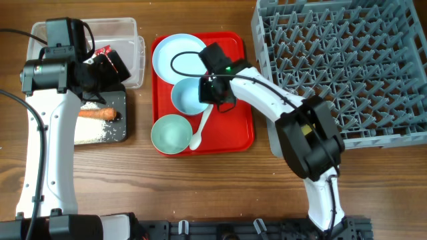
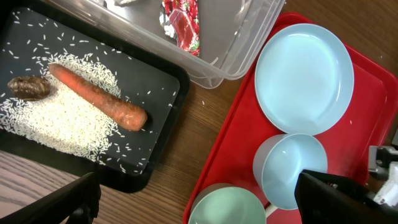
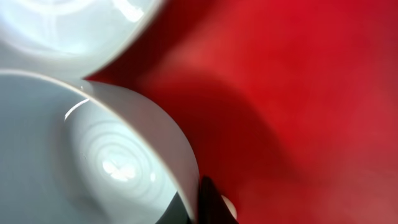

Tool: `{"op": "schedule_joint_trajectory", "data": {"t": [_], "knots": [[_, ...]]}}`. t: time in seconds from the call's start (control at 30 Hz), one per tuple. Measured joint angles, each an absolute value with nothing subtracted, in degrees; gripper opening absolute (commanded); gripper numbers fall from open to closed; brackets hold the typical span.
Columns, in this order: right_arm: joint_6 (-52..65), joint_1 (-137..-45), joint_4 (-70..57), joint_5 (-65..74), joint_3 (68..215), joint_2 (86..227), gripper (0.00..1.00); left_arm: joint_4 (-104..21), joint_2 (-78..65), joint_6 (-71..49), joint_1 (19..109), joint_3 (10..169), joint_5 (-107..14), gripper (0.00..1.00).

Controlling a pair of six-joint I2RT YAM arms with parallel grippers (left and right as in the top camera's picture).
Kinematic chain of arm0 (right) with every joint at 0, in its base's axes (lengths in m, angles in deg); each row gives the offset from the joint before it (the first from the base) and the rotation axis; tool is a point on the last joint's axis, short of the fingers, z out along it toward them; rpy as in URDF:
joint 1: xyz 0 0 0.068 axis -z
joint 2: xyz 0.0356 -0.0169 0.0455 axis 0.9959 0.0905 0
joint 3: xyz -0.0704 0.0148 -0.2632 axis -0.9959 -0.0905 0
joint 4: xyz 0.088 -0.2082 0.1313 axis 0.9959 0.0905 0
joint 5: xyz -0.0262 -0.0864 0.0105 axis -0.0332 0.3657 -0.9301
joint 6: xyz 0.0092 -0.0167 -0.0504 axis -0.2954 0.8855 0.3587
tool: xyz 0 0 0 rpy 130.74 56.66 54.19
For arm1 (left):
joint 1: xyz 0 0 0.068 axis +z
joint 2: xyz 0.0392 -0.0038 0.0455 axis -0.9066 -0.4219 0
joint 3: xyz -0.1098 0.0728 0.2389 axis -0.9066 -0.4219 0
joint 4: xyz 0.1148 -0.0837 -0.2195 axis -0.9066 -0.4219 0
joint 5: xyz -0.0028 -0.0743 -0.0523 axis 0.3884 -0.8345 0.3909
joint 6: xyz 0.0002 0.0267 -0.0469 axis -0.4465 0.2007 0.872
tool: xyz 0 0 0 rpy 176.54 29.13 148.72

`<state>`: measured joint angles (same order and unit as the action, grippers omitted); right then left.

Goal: Sort waste into correct bins and load items into the dishwasher rack
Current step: 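Grasp the light-blue bowl with right gripper and lift toward the rack, then release the light-blue bowl into the rack's back row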

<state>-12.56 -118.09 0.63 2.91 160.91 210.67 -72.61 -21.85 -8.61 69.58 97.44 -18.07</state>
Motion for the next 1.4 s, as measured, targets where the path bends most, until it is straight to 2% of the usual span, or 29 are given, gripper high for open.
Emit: {"op": "schedule_joint_trajectory", "data": {"t": [0.1, 0.17, 0.27, 0.33, 0.37, 0.5, 0.57, 0.63, 0.77, 1.0, 1.07, 1.13, 1.17, 1.23, 1.27, 1.3, 1.4], "knots": [[-10.33, -114.81, 4.35, 7.02, 160.60, 204.05, 0.04, -72.59, -21.85, -8.59, 69.58, 97.44, -18.07, 1.00], [-7.62, -111.57, 8.72, 14.60, 160.62, 192.53, 0.04, -72.50, -21.85, -8.59, 69.58, 97.46, -18.07, 1.00], [-2.74, -109.12, 9.88, 33.86, 160.62, 179.61, 0.04, -72.59, -21.85, -8.59, 69.58, 97.44, -18.07, 1.00], [4.65, -108.45, 1.75, 50.69, 160.47, 178.19, 0.04, -72.55, -21.85, -8.59, 69.58, 97.46, -18.09, 1.00], [13.48, -107.62, -6.73, 57.55, 160.69, 179.88, 0.04, -72.53, -21.87, -8.59, 69.58, 97.49, -18.07, 1.00], [46.20, -103.90, -33.25, 70.03, 160.53, 189.36, 0.04, -72.46, -21.89, -8.59, 69.58, 97.55, -18.05, 1.00], [59.97, -102.68, -40.68, 72.65, 160.49, 195.22, 0.04, -72.50, -21.92, -8.59, 69.58, 97.55, -18.05, 1.00], [68.75, -102.26, -45.84, 73.90, 160.49, 199.77, 0.04, -72.53, -21.92, -8.59, 69.58, 97.55, -18.07, 1.00], [76.47, -101.85, -48.04, 74.27, 160.47, 207.70, 0.04, -72.59, -21.92, -8.59, 69.58, 97.55, -18.05, 1.00], [78.24, -101.85, -50.64, 73.44, 160.51, 210.89, 0.06, -72.59, -21.92, -8.59, 69.58, 97.55, -18.07, 1.00], [78.39, -102.31, -50.69, 72.70, 160.51, 210.89, 0.13, -72.59, -21.92, -8.59, 69.56, 97.55, -18.07, 1.00], [78.63, -103.09, -50.67, 71.89, 160.51, 210.91, 0.27, -72.59, -21.92, -8.59, 69.58, 97.55, -18.07, 1.00], [78.63, -104.05, -50.34, 70.82, 160.51, 211.22, 0.49, -72.59, -21.92, -8.59, 69.58, 97.55, -18.07, 1.00], [78.85, -105.17, -50.03, 70.16, 160.51, 211.79, 0.84, -72.59, -21.92, -8.59, 69.58, 97.55, -18.07, 1.00], [78.85, -105.54, -49.90, 69.90, 160.51, 211.94, 0.96, -72.59, -21.92, -8.59, 69.58, 97.55, -18.07, 1.00], [78.79, -105.80, -49.92, 69.70, 160.51, 211.98, 1.00, -72.59, -21.92, -8.59, 69.58, 97.55, -18.07, 1.00], [78.81, -106.39, -49.99, 69.40, 160.51, 211.98, 1.00, -72.61, -21.92, -8.59, 69.56, 97.55, -18.07, 1.00]]}}
